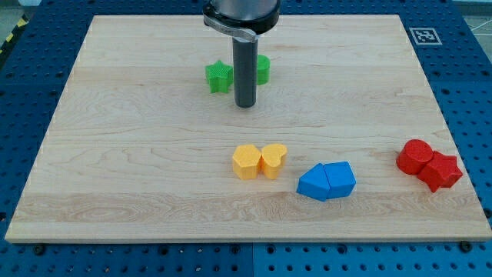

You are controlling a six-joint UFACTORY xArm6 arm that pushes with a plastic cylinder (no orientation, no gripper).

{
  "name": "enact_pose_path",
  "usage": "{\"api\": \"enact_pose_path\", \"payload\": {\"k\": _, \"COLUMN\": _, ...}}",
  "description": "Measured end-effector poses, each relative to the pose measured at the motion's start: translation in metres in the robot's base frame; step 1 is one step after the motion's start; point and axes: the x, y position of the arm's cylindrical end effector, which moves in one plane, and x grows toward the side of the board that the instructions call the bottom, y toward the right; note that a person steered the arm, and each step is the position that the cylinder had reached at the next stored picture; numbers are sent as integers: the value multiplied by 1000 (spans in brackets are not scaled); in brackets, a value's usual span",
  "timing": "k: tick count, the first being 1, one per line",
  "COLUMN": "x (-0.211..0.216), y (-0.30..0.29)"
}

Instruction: Move the green star towards center left

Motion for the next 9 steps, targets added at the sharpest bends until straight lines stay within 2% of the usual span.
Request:
{"api": "enact_pose_path", "payload": {"k": 1, "x": -21, "y": 2}}
{"api": "enact_pose_path", "payload": {"k": 3, "x": -26, "y": -1}}
{"api": "enact_pose_path", "payload": {"k": 6, "x": -36, "y": -94}}
{"api": "enact_pose_path", "payload": {"k": 9, "x": -37, "y": -71}}
